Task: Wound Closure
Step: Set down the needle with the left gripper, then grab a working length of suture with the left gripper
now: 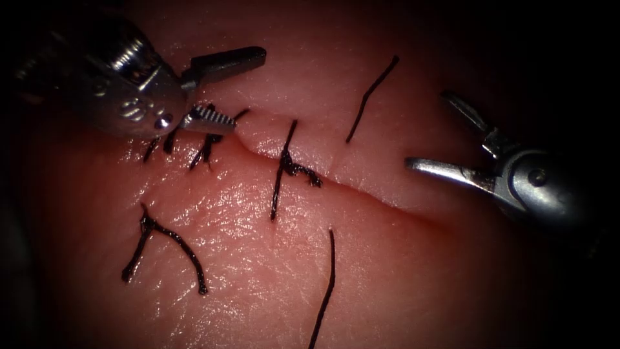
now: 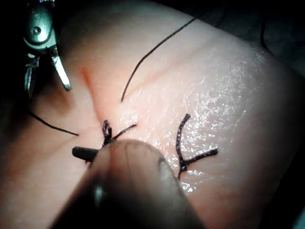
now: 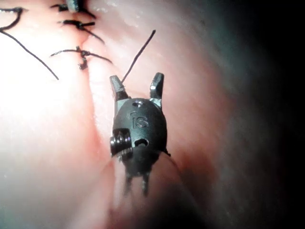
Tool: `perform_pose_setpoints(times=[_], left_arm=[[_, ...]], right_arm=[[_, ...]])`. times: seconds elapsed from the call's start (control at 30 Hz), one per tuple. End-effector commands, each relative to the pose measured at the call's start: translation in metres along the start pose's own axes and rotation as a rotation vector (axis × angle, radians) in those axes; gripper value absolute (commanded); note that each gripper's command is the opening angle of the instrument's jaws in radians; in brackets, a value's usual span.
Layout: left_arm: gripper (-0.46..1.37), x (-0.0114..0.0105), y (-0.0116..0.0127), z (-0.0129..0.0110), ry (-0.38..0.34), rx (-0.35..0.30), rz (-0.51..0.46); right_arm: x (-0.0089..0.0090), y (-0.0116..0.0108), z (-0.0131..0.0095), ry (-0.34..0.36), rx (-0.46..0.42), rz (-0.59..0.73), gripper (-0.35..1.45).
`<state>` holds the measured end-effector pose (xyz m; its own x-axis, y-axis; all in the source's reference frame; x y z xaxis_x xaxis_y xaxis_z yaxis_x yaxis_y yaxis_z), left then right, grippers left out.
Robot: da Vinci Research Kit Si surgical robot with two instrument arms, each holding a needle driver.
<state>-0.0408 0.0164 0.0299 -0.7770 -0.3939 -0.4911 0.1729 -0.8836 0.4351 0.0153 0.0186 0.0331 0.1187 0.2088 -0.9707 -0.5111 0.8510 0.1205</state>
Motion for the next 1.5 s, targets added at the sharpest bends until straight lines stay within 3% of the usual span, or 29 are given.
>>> perform_pose_setpoints(times=[0.03, 0.1, 0.47, 0.6, 0.7, 1.0, 1.23, 1.5], left_arm=[[0.57, -0.0001, 0.0001, 0.0000, 0.001, 0.001, -0.022], [0.56, -0.0001, 0.0003, 0.0000, 0.009, -0.002, -0.039], [0.54, 0.0007, 0.0010, -0.0012, 0.110, -0.065, -0.356], [0.69, 0.0013, 0.0016, -0.0016, 0.160, -0.109, -0.504], [0.74, 0.0018, 0.0019, -0.0017, 0.188, -0.132, -0.533], [0.76, 0.0038, 0.0038, -0.0013, 0.272, -0.136, -0.561], [0.76, 0.0072, 0.0054, -0.0004, 0.340, -0.139, -0.540], [0.75, 0.0117, 0.0059, -0.0003, 0.440, -0.110, -0.384]], right_arm=[[-0.0001, 0.0000, 0.0001, 0.000, 0.010, 0.000, 1.37], [-0.0001, 0.0000, 0.0001, 0.000, 0.010, 0.000, 1.37], [0.0000, -0.0001, 0.0001, -0.001, 0.010, 0.000, 1.37], [0.0001, 0.0000, 0.0001, -0.001, 0.010, 0.007, 1.37], [0.0001, 0.0000, 0.0001, 0.001, 0.014, 0.019, 1.37], [0.0013, 0.0008, 0.0005, 0.010, 0.065, 0.060, 1.33], [0.0018, 0.0014, 0.0007, -0.011, 0.088, 0.066, 1.26], [0.0010, 0.0009, 0.0007, -0.029, 0.126, 0.061, 1.19]])
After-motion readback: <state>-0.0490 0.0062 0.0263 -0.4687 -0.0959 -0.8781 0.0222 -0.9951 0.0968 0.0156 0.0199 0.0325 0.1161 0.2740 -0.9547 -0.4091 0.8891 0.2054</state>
